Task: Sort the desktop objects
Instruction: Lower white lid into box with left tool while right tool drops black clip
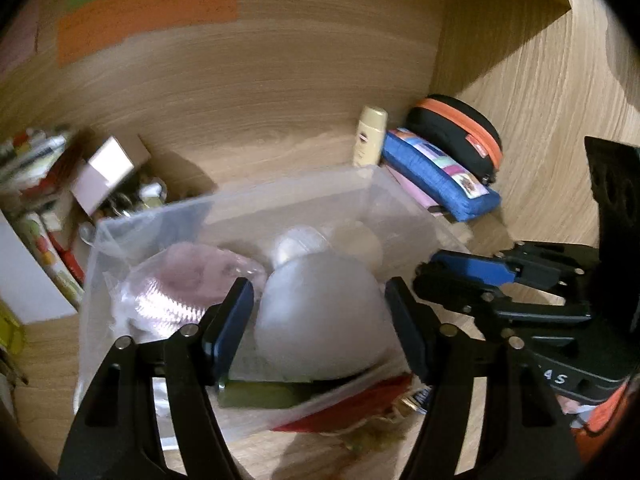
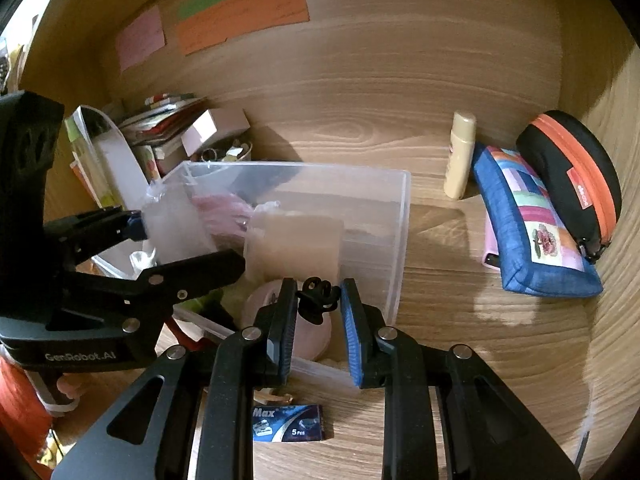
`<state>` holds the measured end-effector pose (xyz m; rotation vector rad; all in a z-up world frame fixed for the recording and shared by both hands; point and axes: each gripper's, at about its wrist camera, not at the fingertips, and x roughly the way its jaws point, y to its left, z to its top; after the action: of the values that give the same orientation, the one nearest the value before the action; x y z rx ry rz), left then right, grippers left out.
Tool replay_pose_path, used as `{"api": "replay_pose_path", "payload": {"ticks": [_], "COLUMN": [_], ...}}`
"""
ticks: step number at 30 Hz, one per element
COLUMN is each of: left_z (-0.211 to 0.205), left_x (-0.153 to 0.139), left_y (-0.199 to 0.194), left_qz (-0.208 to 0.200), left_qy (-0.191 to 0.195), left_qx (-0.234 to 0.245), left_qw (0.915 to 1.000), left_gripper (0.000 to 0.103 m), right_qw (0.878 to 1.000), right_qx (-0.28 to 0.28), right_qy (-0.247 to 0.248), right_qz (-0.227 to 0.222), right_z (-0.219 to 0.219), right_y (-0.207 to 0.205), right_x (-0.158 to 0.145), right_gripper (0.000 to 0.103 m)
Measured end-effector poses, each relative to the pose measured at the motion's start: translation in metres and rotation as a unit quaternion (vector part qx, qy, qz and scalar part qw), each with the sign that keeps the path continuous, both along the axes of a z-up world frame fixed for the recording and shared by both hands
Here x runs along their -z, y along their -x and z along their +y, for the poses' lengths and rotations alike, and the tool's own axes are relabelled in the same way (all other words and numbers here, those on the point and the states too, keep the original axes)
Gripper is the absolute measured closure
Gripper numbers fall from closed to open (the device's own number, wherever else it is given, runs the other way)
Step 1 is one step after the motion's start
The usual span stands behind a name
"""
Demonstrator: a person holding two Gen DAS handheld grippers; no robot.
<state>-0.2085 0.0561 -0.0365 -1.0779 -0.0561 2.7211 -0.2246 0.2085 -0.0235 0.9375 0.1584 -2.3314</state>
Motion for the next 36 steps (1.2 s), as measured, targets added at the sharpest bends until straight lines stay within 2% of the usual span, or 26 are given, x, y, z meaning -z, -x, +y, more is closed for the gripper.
{"api": "replay_pose_path", "payload": {"ticks": [3,7,9,11,14,16,20,32,36], "left_z": [-0.004,-0.009,-0.012,-0.016,-0.022,-0.029,-0.038,-0.072,-0.082], "left_x": [-0.002,-0.012,-0.018,-0.023,-0.031,-0.038,-0.047,-0.055,-0.045], "left_y": [0.000,-0.007,-0.013,-0.019,-0.030,-0.040,-0.055,-0.115,-0.128], "left_qz": [-0.006,0.007,0.020,0.029,0.041,0.047,0.063,0.078,0.064], "left_qy": [-0.012,-0.020,-0.018,-0.015,-0.013,-0.019,-0.011,0.007,0.020], "left_qx": [-0.003,-0.011,-0.020,-0.033,-0.050,-0.059,-0.080,-0.125,-0.136], "left_qw": [0.9999,0.9997,0.9995,0.9989,0.9979,0.9970,0.9947,0.9890,0.9884], "left_gripper": [0.033,0.032,0.028,0.023,0.016,0.013,0.011,0.007,0.007], "right_qw": [1.000,1.000,1.000,1.000,0.999,0.999,0.998,0.998,0.998], "right_qx": [-0.004,-0.007,-0.004,0.002,0.010,0.016,0.020,0.033,0.039], "right_qy": [0.002,0.000,-0.006,-0.007,-0.005,-0.005,0.002,0.016,0.016], "right_qz": [-0.005,-0.004,0.005,0.017,0.033,0.051,0.063,0.041,0.037], "right_z": [0.000,-0.002,-0.003,-0.003,-0.002,0.000,0.004,0.017,0.024], "right_y": [0.000,-0.002,-0.006,-0.010,-0.019,-0.026,-0.037,-0.058,-0.065], "right_x": [0.000,-0.002,-0.004,-0.008,-0.015,-0.021,-0.031,-0.033,-0.032], "right_gripper": [0.079,0.072,0.062,0.046,0.031,0.026,0.020,0.019,0.019]}}
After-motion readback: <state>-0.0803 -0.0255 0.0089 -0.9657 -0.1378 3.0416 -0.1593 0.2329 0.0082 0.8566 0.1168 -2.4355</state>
